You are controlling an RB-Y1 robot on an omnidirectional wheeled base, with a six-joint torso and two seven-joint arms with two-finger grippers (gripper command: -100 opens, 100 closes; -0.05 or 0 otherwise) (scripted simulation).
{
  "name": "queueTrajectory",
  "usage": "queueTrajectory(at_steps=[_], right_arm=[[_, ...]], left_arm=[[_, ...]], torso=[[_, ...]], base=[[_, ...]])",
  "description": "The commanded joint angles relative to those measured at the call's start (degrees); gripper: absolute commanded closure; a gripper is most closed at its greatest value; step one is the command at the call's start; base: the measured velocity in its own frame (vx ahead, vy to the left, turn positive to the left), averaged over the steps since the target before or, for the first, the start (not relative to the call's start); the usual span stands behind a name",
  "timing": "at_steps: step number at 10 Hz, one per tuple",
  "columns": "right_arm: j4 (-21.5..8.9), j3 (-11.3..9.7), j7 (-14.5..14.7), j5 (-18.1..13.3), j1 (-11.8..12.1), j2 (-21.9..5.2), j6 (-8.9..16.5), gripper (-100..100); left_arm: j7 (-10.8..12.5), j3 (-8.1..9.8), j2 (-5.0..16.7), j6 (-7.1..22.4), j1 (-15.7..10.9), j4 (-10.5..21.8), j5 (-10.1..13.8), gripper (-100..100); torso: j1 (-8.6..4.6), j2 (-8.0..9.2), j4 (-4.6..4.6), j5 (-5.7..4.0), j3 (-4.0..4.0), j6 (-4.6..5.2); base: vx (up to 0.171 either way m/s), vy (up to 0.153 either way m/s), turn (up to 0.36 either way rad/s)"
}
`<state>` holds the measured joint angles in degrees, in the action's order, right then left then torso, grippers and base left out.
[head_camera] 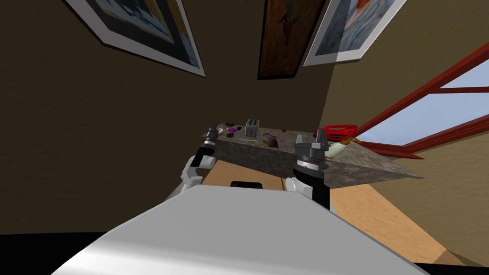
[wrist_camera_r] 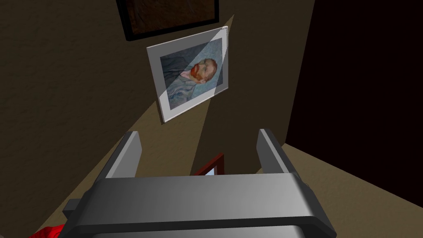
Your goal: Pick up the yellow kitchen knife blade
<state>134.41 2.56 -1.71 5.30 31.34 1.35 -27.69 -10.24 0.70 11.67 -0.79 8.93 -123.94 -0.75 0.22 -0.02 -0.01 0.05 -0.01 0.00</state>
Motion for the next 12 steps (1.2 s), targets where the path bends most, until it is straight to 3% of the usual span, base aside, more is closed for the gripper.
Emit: queueTrajectory(at_steps=[1,4,5,6,8,9,10,11,12], right_arm=[[0.0,0.0,0.0,0.0,0.0,0.0,0.0,0],[0.0,0.0,0.0,0.0,0.0,0.0,0.0,0],[0.0,0.0,0.0,0.0,0.0,0.0,0.0,0],[0.0,0.0,0.0,0.0,0.0,0.0,0.0,0],[0.0,0.0,0.0,0.0,0.0,0.0,0.0,0],[0.0,0.0,0.0,0.0,0.0,0.0,0.0,0],[0.0,0.0,0.0,0.0,0.0,0.0,0.0,0],[0.0,0.0,0.0,0.0,0.0,0.0,0.0,0],[0.0,0.0,0.0,0.0,0.0,0.0,0.0,0]], left_arm=[[-0.28,-0.03,0.09,2.86,-1.75,0.69,-0.16,-100],[-0.82,0.37,0.9,8.23,-6.98,4.3,-0.36,-100],[-0.82,0.37,0.9,10.01,-7.41,4.3,-0.36,-100],[-1.02,0.59,1.2,11.7,-9.84,6.24,-0.44,-100],[-1.02,0.59,1.2,13.88,-10.28,6.24,-0.44,-100],[-1.17,0.83,1.44,16.12,-12.99,8.27,-0.5,-100],[-1.17,0.83,1.44,17.62,-13.14,8.27,-0.5,-100],[-1.25,1.07,1.61,19.21,-15.53,10.38,-0.55,-100],[-1.25,1.07,1.61,20.64,-15.97,10.38,-0.55,-100]], torso=[[0.0,0.0,0.0,0.0,0.0,0.0],[-0.06,-0.03,-0.01,-0.01,-0.02,-0.01],[-0.03,-0.03,-0.01,0.0,-0.02,0.0],[-0.05,-0.03,-0.01,0.0,-0.02,-0.02],[-0.1,-0.04,-0.01,-0.01,-0.02,-0.02],[-0.16,-0.02,-0.01,-0.03,-0.01,-0.03],[-0.11,-0.04,-0.01,-0.02,-0.03,-0.01],[-0.11,-0.04,-0.01,-0.02,-0.03,-0.02],[-0.12,-0.06,-0.02,-0.02,-0.04,-0.01]], base=[[0.0,0.054,-0.031],[0.001,0.052,-0.047],[0.002,0.047,-0.031],[0.004,0.046,-0.039],[0.003,0.028,-0.018],[0.005,0.036,-0.043],[0.008,0.037,-0.043],[0.009,0.034,-0.05],[0.01,0.032,-0.027]])
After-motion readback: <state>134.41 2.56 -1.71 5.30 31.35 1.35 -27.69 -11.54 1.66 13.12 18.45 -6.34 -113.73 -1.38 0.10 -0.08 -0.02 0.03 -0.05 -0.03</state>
